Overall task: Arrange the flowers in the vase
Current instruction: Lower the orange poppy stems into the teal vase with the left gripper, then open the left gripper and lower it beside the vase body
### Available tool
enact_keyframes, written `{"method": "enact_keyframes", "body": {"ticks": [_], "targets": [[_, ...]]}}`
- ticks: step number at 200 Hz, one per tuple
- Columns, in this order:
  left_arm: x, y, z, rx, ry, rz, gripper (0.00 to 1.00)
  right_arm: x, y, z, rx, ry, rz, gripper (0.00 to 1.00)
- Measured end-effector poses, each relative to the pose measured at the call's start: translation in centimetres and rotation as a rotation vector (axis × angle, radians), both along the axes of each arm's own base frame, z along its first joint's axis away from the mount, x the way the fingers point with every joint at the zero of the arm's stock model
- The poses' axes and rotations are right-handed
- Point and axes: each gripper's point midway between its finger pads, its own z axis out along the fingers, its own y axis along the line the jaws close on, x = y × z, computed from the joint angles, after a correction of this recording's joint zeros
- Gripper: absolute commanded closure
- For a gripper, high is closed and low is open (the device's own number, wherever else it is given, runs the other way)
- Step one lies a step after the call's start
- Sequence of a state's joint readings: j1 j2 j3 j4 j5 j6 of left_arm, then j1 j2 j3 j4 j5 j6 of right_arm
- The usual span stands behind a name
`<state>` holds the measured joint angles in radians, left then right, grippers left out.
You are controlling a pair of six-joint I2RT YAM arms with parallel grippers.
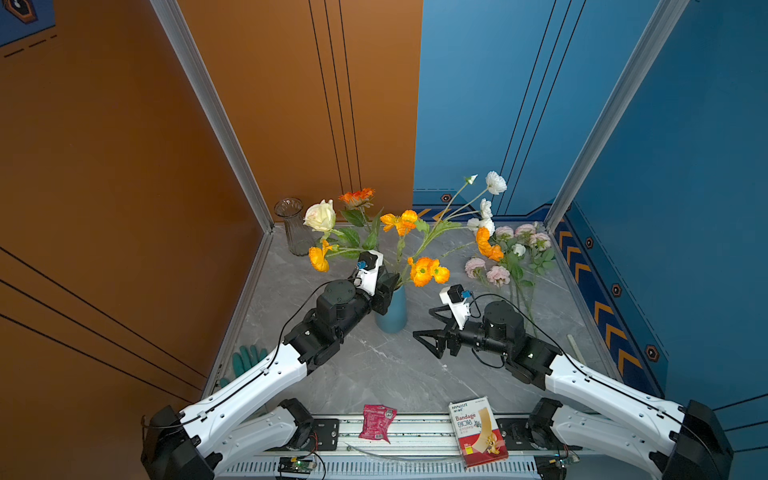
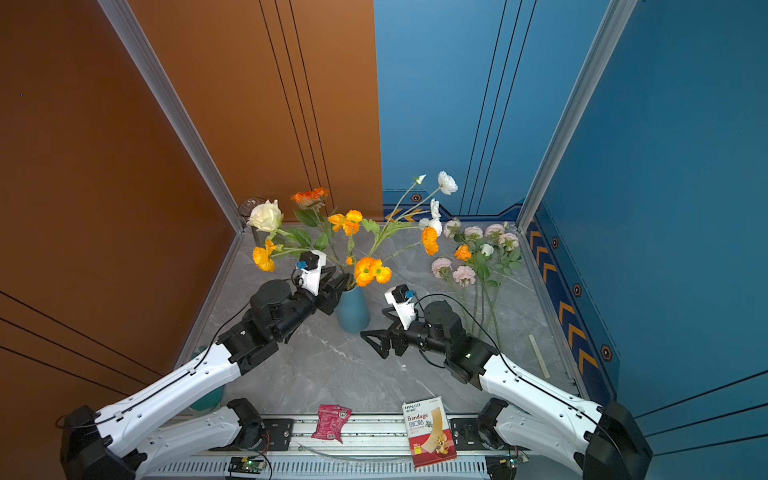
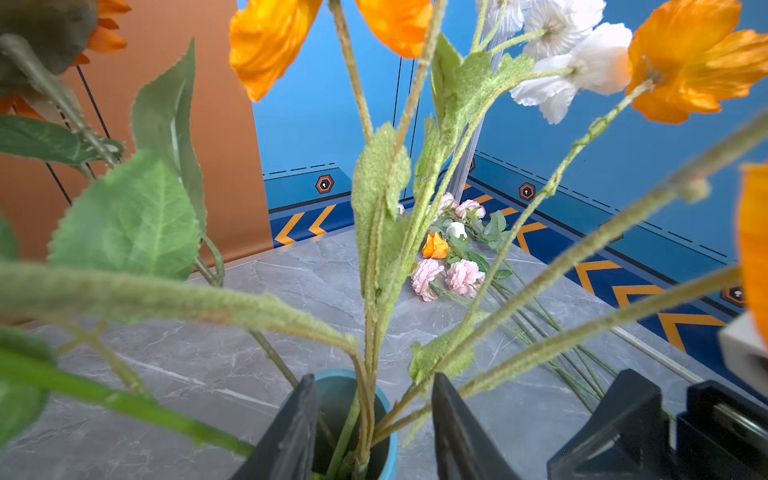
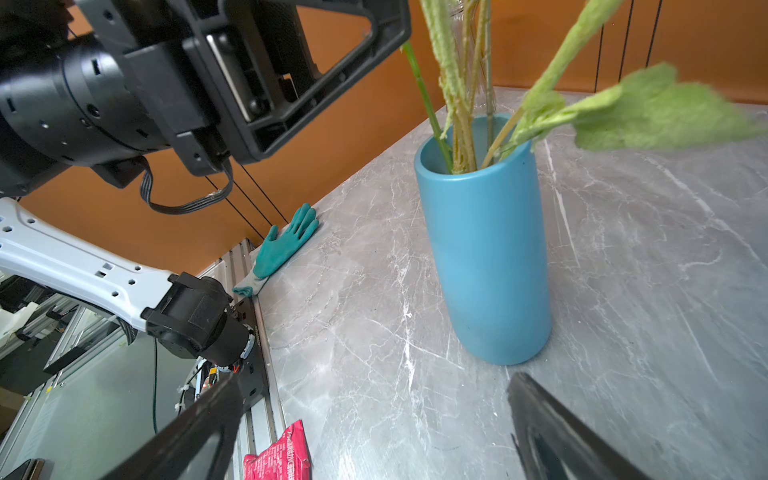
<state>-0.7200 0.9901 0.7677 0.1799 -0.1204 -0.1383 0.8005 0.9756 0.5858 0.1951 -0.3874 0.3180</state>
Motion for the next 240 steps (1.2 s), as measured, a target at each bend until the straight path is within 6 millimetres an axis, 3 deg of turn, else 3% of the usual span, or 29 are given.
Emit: {"method": "enact_keyframes", "body": {"ticks": [40, 79, 161, 218, 240], "targets": [[-1.2, 0.4, -0.6, 0.012, 0.026, -0.011, 0.28, 0.1, 0.1, -0.1, -0.001, -0.004, 0.001, 0.00], [-3.2, 0.9, -1.6, 0.018, 0.041, -0.035, 0.00, 0.6, 0.6, -0.9, -0.011, 0.007, 0.002, 0.00], [-5.1, 2.9, -7.1, 0.078, 0.091, 0.051, 0.02, 0.8, 1.3, -1.0, 0.001, 0.006, 0.009, 0.00], [-3.7, 2.8, -11.2, 0.164, 0.094, 0.133, 0.02, 0.8, 1.3, -1.0, 0.000, 0.006, 0.008, 0.00], [-2.9, 2.2, -11.8, 0.172, 0.061, 0.143, 0.02, 0.7, 1.2, -1.3, -0.006, 0.006, 0.008, 0.00]]}}
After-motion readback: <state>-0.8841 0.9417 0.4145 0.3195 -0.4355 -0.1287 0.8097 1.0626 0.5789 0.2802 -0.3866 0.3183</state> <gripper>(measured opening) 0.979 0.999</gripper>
